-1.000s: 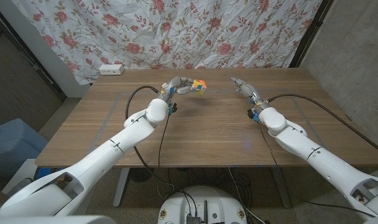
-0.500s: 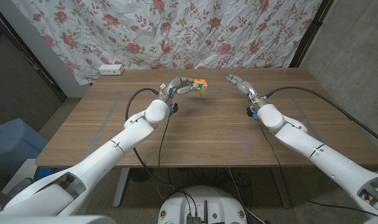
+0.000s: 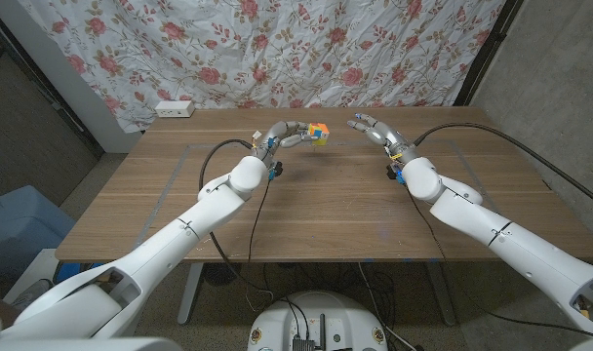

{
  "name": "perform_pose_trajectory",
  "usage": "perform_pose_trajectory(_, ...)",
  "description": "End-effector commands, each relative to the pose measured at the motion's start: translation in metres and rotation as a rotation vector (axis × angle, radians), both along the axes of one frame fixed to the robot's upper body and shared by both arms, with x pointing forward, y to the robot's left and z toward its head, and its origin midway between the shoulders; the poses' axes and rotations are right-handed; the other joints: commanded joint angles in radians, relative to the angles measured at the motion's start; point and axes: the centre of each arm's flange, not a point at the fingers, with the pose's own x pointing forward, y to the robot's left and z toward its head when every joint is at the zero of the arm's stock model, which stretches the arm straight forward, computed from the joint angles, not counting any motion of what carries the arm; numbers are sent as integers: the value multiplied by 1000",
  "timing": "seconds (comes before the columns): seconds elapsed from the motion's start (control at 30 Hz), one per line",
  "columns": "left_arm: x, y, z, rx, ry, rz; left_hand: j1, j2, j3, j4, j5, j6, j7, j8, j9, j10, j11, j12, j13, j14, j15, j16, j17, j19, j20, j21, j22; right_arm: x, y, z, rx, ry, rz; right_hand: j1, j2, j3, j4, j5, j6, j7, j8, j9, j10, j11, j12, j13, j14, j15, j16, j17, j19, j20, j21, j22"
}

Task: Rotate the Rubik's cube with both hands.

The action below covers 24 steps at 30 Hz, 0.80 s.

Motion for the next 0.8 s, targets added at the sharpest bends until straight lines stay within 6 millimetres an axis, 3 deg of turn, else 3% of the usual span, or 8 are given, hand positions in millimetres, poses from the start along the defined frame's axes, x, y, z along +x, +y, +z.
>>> perform_pose_trajectory(0.03,3,-8,0,-3,9,-22,5,13,1,4,5,11,17,5,3,47,-41,8,2,7,-130,-1,3,6,5,2,3,-17,19,10,-112,-74,-55,3,1,6,0,-4,-11,-20,-4,5,-8,27,2,2,-8,28,-5,6,-3,-1,0,5)
perform_pose_trajectory(0.27,6,-12,1,-9,9,-40,4,15,0,4,5,13,18,5,4,48,-42,7,3,7,-129,-1,3,6,4,2,3,-22,25,14,-171,-97,-92,12,7,12,-3,-5,-28,-27,-9,5,-7,40,5,2,-8,34,-4,6,0,-3,3,5)
perform_pose_trajectory(0.43,7,-15,2,-3,6,-44,1,18,-2,5,5,20,23,6,4,47,-41,6,4,9,-126,-1,3,5,4,2,3,-25,29,13,-202,-111,-123,55,22,38,-20,-8,-51,-30,-9,3,0,58,11,1,2,54,-2,3,2,3,4,5)
perform_pose_trajectory(0.8,9,-19,3,-9,7,-54,0,21,-3,4,5,22,24,5,4,49,-42,6,5,10,-126,-1,3,4,4,2,3,-34,39,13,-224,-145,-160,94,25,58,-30,-3,-33,-25,3,3,5,51,14,0,3,51,-4,0,8,8,5,4)
